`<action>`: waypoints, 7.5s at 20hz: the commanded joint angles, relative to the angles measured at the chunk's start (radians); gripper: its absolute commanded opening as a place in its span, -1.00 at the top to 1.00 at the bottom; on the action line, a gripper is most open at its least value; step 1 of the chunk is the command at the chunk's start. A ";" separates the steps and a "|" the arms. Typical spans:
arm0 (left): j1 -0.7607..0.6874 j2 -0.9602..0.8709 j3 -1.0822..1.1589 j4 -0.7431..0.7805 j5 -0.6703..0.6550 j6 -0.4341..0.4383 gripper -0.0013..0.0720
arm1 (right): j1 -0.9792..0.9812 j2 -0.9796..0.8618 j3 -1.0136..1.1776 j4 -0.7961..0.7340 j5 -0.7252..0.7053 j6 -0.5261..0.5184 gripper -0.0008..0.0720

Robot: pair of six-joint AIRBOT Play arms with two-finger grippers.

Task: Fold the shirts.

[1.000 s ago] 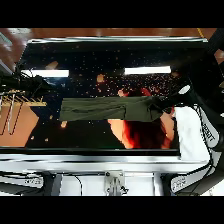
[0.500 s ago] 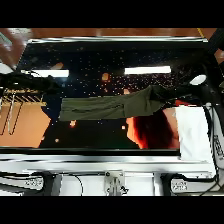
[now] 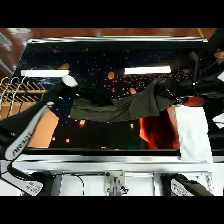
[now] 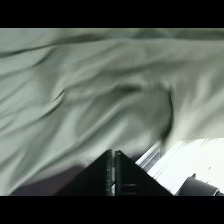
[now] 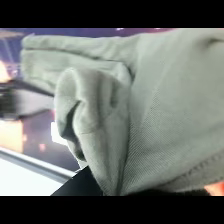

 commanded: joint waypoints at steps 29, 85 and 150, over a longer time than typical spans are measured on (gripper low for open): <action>0.707 0.943 0.002 0.425 0.113 -0.163 0.88 | 0.700 -0.428 0.000 0.140 -0.709 0.091 0.77; 0.769 0.956 0.001 0.444 -0.173 -0.121 0.88 | -0.265 -0.121 0.517 -0.003 0.051 0.209 0.77; 0.769 0.938 0.001 0.433 -0.179 -0.110 0.88 | -0.293 0.137 -0.498 -0.953 0.117 0.419 0.75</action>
